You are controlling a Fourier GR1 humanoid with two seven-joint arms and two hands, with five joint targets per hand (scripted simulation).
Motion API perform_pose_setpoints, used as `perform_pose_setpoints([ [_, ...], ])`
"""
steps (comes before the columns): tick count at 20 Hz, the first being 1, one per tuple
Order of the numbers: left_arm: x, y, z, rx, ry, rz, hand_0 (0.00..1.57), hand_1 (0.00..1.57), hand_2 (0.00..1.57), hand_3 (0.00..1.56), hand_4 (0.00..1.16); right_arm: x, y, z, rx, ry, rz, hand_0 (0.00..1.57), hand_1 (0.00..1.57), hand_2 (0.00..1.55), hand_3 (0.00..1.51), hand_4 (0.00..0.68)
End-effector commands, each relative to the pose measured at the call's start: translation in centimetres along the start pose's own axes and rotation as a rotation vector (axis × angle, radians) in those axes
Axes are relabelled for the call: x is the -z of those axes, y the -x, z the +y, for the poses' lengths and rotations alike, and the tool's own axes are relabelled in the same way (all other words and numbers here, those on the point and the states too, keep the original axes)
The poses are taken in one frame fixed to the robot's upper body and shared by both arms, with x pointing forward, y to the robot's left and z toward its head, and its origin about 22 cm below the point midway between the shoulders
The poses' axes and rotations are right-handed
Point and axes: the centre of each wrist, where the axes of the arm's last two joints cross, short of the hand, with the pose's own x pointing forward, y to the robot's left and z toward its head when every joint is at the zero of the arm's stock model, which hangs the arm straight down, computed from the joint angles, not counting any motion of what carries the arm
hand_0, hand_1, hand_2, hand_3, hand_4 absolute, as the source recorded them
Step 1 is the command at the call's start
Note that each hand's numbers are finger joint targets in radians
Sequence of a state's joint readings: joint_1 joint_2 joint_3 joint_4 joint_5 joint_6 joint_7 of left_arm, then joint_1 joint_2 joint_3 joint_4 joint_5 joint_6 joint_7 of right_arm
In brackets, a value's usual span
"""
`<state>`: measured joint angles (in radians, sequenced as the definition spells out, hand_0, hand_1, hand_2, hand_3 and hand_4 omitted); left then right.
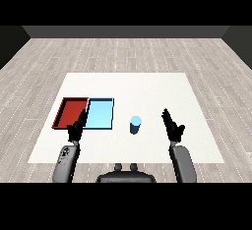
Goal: Pick the blue can and put it in the blue box
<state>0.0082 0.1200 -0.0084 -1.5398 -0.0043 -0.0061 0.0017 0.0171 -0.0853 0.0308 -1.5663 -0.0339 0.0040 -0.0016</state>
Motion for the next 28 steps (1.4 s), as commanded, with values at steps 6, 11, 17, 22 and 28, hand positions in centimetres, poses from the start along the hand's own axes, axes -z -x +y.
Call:
perform_pose_setpoints([
  [6,-0.7,0.7,-2.1,-0.027,0.033,-0.025,0.0,0.0,0.0,0.0,0.0,-0.2,-3.4,2.9,-0.072,0.042,-0.047,0.0,0.0,0.0,0.0,0.0],
  [11,-0.9,-2.4,-1.2,-0.191,-0.004,-0.473,0.0,0.0,0.0,0.0,0.0,-1.2,-2.4,3.1,0.173,-0.077,-0.343,0.0,0.0,0.0,0.0,0.0],
  [17,-0.5,-0.5,0.2,-0.206,-0.013,-0.516,0.0,0.0,0.0,0.0,0.0,1.2,-1.5,1.9,0.144,-0.105,-0.338,0.0,0.0,0.0,0.0,0.0],
  [22,-0.4,-1.5,-0.1,-0.232,-0.023,-0.493,0.0,0.0,0.0,0.0,0.0,-0.3,0.6,1.6,0.169,-0.081,-0.321,0.0,0.0,0.0,0.0,0.0],
  [28,0.7,-1.3,-1.0,-0.226,-0.024,-0.476,0.0,0.0,0.0,0.0,0.0,-2.3,-0.4,2.7,0.186,-0.062,-0.303,0.0,0.0,0.0,0.0,0.0],
])
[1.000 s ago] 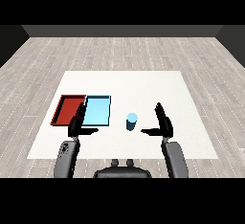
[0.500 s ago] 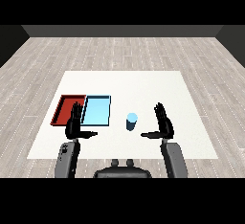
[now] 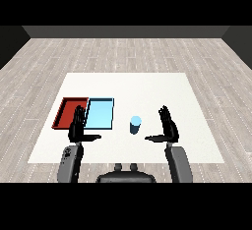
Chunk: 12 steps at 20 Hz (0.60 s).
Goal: Pick the blue can and put it in the blue box
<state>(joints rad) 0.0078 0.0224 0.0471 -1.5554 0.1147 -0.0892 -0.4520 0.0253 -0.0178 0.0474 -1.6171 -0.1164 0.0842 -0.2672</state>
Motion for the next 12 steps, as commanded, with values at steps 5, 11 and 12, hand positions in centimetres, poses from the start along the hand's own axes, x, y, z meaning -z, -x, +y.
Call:
perform_pose_setpoints([
  [5,0.0,-0.1,-0.7,-0.018,0.008,-0.006,0.0,0.0,0.0,0.0,0.0,0.1,1.5,-2.0,0.069,-0.007,0.058,0.0,0.0,0.0,0.0,0.0],
  [11,0.4,-0.5,-0.5,-0.018,-0.028,-0.008,0.0,0.0,0.0,0.0,0.0,2.4,3.7,2.0,0.069,0.024,0.114,0.0,0.0,0.0,0.0,0.0],
  [12,-1.3,-0.3,1.2,-0.024,-0.022,-0.026,0.0,0.0,0.0,0.0,0.0,1.5,4.5,1.2,0.069,0.042,0.11,0.0,0.0,0.0,0.0,0.0],
])
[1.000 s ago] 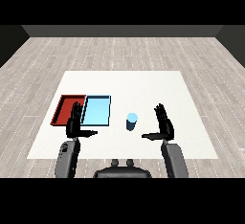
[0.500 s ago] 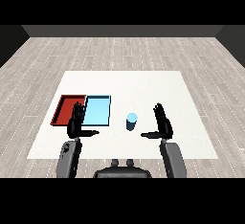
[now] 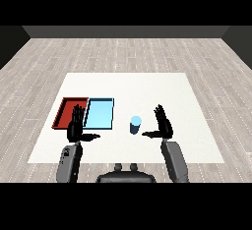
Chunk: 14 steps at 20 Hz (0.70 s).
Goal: Pick the blue can and put it in the blue box
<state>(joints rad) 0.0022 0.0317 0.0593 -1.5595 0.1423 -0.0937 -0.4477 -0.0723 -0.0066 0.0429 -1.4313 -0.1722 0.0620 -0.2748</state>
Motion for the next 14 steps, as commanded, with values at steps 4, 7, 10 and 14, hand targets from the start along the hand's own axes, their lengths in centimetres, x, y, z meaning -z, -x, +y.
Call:
perform_pose_setpoints([
  [4,-0.4,-0.7,-0.3,-0.001,-0.013,0.008,0.0,0.0,0.0,0.0,0.0,-1.6,1.6,2.4,0.033,0.03,0.056,0.0,0.0,0.0,0.0,0.0],
  [7,1.1,-0.2,-1.7,-0.024,-0.021,-0.023,0.0,0.0,0.0,0.0,0.0,-1.7,1.8,0.5,0.043,0.036,0.091,0.0,0.0,0.0,0.0,0.0],
  [10,1.3,-0.2,0.6,-0.024,-0.004,-0.019,0.0,0.0,0.0,0.0,0.0,1.0,2.9,-0.9,0.037,0.045,0.082,0.0,0.0,0.0,0.0,0.0],
  [14,0.7,-1.2,-0.1,-0.027,-0.017,-0.016,0.0,0.0,0.0,0.0,0.0,-0.6,4.0,0.3,0.066,0.027,0.095,0.0,0.0,0.0,0.0,0.0],
])
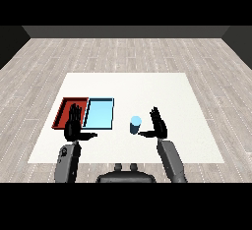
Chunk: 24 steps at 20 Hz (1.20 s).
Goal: Pick the blue can and put it in the blue box
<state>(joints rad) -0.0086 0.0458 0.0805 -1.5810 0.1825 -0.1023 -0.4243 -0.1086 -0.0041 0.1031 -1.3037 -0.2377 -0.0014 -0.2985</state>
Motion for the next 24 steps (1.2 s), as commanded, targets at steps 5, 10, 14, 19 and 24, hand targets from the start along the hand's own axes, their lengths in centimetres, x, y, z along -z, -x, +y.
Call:
perform_pose_setpoints([
  [5,-1.5,0.9,0.1,0.01,-0.005,0.0,0.0,0.0,0.0,0.0,0.0,-0.1,3.3,0.3,0.005,-0.011,0.04,0.0,0.0,0.0,0.0,0.0],
  [10,0.9,0.0,1.0,0.019,0.001,-0.001,0.0,0.0,0.0,0.0,0.0,-0.2,3.5,2.1,-0.008,-0.034,0.06,0.0,0.0,0.0,0.0,0.0],
  [14,-0.7,0.3,-0.3,0.029,0.004,0.002,0.0,0.0,0.0,0.0,0.0,0.9,3.3,2.2,0.03,-0.056,0.055,0.0,0.0,0.0,0.0,0.0],
  [19,0.9,-1.3,0.3,0.022,0.003,-0.008,0.0,0.0,0.0,0.0,0.0,0.5,4.8,3.4,0.024,-0.044,0.052,0.0,0.0,0.0,0.0,0.0],
  [24,0.7,-0.7,-1.0,0.03,0.004,-0.008,0.0,0.0,0.0,0.0,0.0,2.9,3.4,3.7,0.02,-0.05,0.06,0.0,0.0,0.0,0.0,0.0],
])
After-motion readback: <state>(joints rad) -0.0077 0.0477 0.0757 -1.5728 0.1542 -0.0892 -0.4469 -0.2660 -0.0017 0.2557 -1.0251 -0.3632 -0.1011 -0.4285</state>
